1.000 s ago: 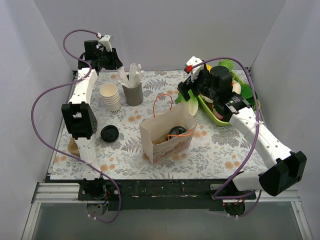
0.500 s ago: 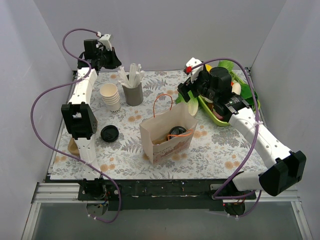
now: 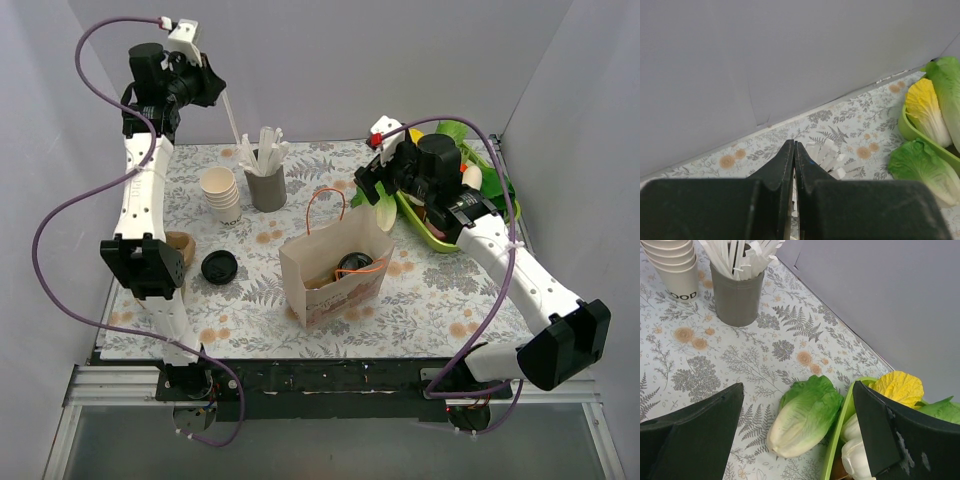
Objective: Pack the takeout coffee
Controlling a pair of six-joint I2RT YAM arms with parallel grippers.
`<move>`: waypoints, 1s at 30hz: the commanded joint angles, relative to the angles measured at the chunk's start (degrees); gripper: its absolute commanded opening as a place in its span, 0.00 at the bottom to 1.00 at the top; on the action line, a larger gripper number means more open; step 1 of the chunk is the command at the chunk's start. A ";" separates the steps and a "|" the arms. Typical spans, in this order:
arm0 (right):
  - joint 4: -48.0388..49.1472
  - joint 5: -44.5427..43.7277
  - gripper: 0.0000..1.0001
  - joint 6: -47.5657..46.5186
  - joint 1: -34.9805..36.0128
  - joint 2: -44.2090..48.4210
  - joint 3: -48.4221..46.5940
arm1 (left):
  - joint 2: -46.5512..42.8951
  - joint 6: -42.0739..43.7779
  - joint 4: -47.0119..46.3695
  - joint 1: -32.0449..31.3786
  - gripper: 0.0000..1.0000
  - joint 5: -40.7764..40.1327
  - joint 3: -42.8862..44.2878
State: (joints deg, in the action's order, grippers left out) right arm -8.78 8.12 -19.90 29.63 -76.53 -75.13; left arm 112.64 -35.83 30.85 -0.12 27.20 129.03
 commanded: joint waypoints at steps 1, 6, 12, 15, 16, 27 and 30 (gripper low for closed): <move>3.06 0.32 0.96 -0.58 -0.18 -0.55 -2.03 | -7.51 0.59 -0.35 0.03 0.00 1.00 3.33; 3.41 -2.23 0.97 0.74 -0.27 -0.02 -3.35 | -16.90 -1.25 -2.90 0.03 0.00 1.97 -0.69; -0.71 -4.24 0.97 1.18 -0.18 1.12 -5.99 | -27.11 -3.53 -3.52 0.03 0.00 9.97 -6.24; -4.65 -7.67 0.97 0.48 -0.27 1.39 -7.83 | -32.21 -6.61 -3.17 0.03 0.00 14.87 -8.09; -5.28 -7.94 0.97 0.39 -0.18 1.82 -8.27 | -33.44 -7.05 -3.17 0.03 0.00 16.90 -9.40; -18.11 -18.93 0.98 -9.37 -2.03 4.81 -8.45 | -49.78 -18.47 -2.81 -0.67 0.00 38.35 -20.56; -19.17 -18.93 0.97 -9.28 -2.03 5.78 -7.75 | -52.51 -22.69 -3.95 -0.76 0.00 43.80 -28.36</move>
State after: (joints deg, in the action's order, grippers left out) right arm -24.82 -8.69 -27.59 27.68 -73.52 -80.90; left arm 61.12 -51.92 26.44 -0.64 61.78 108.29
